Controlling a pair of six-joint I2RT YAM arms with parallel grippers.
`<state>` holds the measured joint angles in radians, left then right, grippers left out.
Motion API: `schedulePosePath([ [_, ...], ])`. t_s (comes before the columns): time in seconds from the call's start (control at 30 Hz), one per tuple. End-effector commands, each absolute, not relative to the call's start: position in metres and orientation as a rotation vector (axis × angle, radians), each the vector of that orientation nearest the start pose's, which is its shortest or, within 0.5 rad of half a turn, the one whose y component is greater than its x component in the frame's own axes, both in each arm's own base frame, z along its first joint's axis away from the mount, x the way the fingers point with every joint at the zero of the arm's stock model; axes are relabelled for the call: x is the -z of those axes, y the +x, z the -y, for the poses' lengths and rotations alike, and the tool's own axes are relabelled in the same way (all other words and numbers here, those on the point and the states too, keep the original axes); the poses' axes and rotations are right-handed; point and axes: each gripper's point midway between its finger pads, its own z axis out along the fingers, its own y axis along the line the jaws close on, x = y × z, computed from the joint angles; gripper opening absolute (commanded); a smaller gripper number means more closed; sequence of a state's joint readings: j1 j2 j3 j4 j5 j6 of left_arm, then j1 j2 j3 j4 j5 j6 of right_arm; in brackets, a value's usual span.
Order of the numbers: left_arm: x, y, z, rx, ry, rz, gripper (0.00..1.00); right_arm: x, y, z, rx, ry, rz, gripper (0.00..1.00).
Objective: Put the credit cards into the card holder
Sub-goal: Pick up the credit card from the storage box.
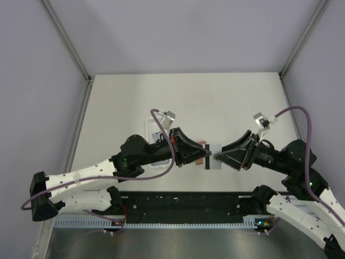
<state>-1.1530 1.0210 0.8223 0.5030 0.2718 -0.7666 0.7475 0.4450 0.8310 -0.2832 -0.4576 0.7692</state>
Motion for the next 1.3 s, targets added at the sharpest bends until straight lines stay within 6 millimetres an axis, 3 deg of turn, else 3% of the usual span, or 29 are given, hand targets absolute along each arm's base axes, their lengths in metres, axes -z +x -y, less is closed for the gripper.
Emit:
schedulePosePath([
  [0.0,-0.402,0.076,0.358,1.785,0.559,-1.351,0.00,-0.378,0.085,-0.212,-1.494,-0.392,-1.580,0.40],
  [0.17,-0.392,0.076,0.359,1.774,0.567,-1.370,0.00,-0.374,0.089,-0.210,-1.463,-0.377,-1.578,0.13],
  [0.27,-0.378,0.079,0.360,1.757,0.558,-1.400,0.00,-0.361,0.095,-0.212,-1.442,-0.364,-1.607,0.01],
  [0.4,-0.355,0.089,0.358,1.737,0.489,-1.413,0.00,-0.335,0.105,-0.217,-1.418,-0.349,-1.672,0.00],
  [0.47,-0.342,0.093,0.359,1.720,0.474,-1.436,0.00,-0.319,0.108,-0.221,-1.406,-0.352,-1.707,0.15],
  [0.53,-0.332,0.096,0.360,1.716,0.471,-1.456,0.00,-0.307,0.112,-0.224,-1.402,-0.351,-1.728,0.18],
  [0.57,-0.328,0.097,0.360,1.716,0.471,-1.457,0.00,-0.302,0.112,-0.225,-1.403,-0.355,-1.731,0.17],
  [0.67,-0.308,0.103,0.360,1.699,0.454,-1.487,0.00,-0.287,0.117,-0.230,-1.402,-0.352,-1.747,0.00],
  [0.77,-0.292,0.111,0.355,1.694,0.417,-1.508,0.00,-0.270,0.122,-0.233,-1.385,-0.339,-1.786,0.00],
  [1.03,-0.263,0.120,0.337,1.775,0.362,-1.459,0.42,-0.240,0.136,-0.240,-1.389,-0.261,-1.827,0.00],
  [1.27,-0.265,0.105,0.340,1.983,0.378,-1.355,0.45,-0.239,0.142,-0.248,-1.455,-0.218,-1.783,0.00],
])
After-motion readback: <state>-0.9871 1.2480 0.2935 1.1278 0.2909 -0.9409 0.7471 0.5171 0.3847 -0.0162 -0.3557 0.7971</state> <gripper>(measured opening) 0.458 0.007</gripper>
